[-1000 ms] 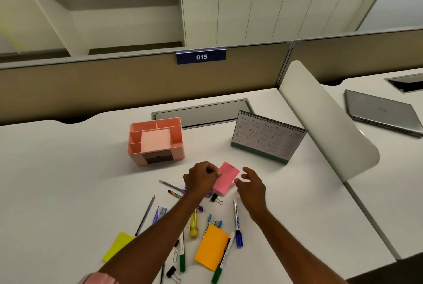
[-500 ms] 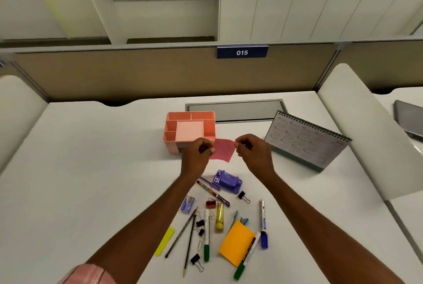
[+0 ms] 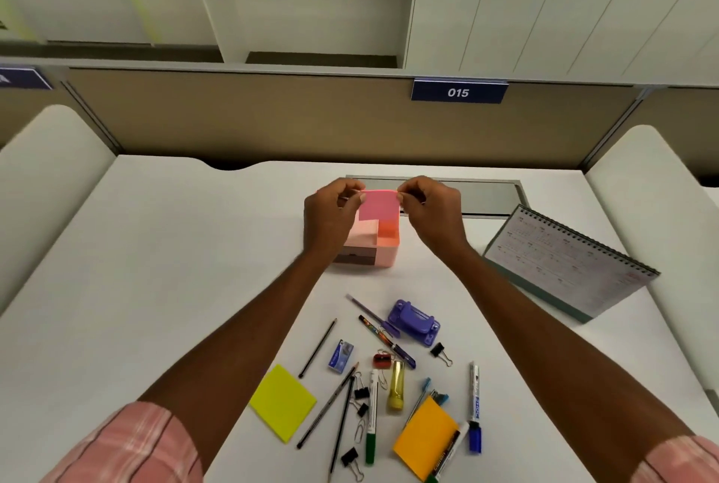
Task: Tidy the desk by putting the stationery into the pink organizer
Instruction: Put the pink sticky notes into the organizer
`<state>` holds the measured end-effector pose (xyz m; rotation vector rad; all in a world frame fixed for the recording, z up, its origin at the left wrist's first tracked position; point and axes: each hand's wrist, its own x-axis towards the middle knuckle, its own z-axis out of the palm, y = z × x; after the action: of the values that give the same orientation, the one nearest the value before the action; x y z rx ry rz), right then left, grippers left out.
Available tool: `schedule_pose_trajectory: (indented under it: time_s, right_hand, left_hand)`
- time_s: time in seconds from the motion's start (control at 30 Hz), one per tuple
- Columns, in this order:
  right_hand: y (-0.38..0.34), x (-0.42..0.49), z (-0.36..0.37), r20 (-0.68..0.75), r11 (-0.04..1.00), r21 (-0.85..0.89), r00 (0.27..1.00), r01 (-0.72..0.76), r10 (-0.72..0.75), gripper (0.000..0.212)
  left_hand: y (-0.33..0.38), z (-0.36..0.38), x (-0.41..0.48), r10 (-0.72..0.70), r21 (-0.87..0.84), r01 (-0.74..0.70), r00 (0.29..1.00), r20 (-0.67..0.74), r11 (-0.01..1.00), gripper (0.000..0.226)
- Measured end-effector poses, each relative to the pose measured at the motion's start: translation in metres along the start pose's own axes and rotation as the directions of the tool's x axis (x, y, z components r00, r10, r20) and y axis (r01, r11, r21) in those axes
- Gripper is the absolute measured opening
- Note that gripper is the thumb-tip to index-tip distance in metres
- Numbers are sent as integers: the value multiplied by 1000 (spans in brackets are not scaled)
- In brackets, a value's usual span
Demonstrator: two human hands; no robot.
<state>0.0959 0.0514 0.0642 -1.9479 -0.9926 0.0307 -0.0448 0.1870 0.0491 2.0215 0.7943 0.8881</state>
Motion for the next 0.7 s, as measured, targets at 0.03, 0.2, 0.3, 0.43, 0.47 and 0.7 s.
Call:
schedule_pose_trajectory:
  time_s: [0.03, 0.2, 0.3, 0.43, 0.47, 0.7]
  right_hand:
    - [0, 6, 2, -10, 1000, -2, 1000, -3, 3, 6]
    - [6, 30, 9, -34, 999, -44, 999, 16, -17, 8]
    - [13, 40, 13, -46, 995, -91, 998, 34, -38, 7]
    - [26, 45, 20, -32, 992, -129, 999, -13, 9, 5]
    - [29, 45, 23, -21, 989, -142, 999, -33, 30, 5]
    - [49, 34, 42, 23, 959, -265, 994, -100, 110, 3]
  left_hand:
    - [1, 0, 7, 26, 8, -26, 1000, -4, 1000, 12]
    - [2, 3, 32, 116, 127, -115, 993, -4, 985, 8]
    - [-2, 8, 40, 126, 223, -125, 992, 9, 967, 8]
    - [-7, 13, 44, 134, 319, -139, 990, 37, 938, 11]
    - [-9, 13, 44, 121, 337, -131, 991, 49, 933, 11]
    - [-29, 25, 43, 50, 457, -111, 988, 144, 883, 15]
